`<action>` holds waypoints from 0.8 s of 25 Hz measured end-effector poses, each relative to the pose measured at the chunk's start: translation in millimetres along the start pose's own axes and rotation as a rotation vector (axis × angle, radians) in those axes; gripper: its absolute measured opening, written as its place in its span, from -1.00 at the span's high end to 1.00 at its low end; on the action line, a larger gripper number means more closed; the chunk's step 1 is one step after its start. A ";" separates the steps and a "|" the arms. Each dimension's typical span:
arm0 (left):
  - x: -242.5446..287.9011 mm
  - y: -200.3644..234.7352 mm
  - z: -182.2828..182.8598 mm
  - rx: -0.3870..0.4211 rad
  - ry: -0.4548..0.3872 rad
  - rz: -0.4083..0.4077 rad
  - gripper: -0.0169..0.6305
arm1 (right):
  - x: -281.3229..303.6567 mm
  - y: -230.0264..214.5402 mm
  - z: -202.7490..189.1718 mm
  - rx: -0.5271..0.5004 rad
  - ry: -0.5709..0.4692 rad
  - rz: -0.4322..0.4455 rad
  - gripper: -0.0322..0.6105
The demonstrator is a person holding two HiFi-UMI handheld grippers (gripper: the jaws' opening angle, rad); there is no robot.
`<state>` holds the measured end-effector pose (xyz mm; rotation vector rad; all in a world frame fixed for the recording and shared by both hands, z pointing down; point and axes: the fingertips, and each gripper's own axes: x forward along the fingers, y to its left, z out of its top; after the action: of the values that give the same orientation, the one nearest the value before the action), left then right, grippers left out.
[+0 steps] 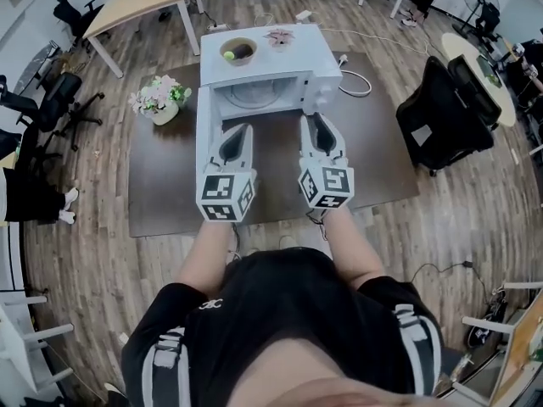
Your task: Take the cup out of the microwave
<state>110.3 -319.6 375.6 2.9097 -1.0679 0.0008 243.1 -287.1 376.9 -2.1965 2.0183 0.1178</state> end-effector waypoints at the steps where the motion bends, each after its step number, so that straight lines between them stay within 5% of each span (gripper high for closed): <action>1: 2.0 1.7 -0.8 -0.001 0.000 0.014 0.94 | 7.3 2.5 -0.8 0.009 -0.011 0.038 0.30; 4: 1.2 7.6 -6.6 -0.006 0.009 0.059 0.94 | 25.8 10.2 -9.5 0.022 -0.024 0.110 -0.52; 7: -0.4 18.5 -13.6 -0.017 0.022 0.110 0.94 | 45.6 18.4 -25.5 0.011 0.007 0.141 -0.81; 20: -8.4 57.2 -49.4 -0.027 0.099 0.301 0.94 | 148.1 35.0 -160.4 -0.012 0.273 0.175 -0.88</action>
<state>67.5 -355.8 427.1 2.6633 -1.4603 0.1367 213.7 -462.3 508.5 -2.1384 2.3569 -0.1602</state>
